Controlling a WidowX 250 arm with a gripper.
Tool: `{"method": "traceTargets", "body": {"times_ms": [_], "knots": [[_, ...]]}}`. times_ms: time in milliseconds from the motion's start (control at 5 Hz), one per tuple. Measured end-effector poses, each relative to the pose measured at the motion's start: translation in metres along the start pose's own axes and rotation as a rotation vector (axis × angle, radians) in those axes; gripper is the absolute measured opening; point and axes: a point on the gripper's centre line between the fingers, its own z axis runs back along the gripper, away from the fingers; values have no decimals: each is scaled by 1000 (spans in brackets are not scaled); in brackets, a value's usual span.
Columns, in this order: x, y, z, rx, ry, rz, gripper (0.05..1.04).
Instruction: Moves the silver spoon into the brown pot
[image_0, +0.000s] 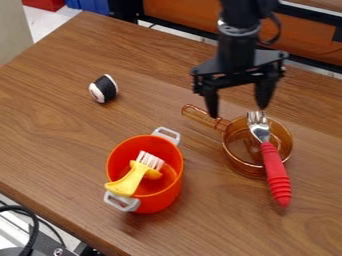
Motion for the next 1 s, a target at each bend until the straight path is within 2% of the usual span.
{"method": "traceTargets", "body": {"times_ms": [200,400,600,800,1000], "knots": [[18,15,-1,12,-39,30,997],[31,25,-1,1,-48,46,997],[21,43,0,-2,-18,-20,997],[2,57,11,-39,26,-98,997],[-29,61,19,-43,53,-174,997]]}}
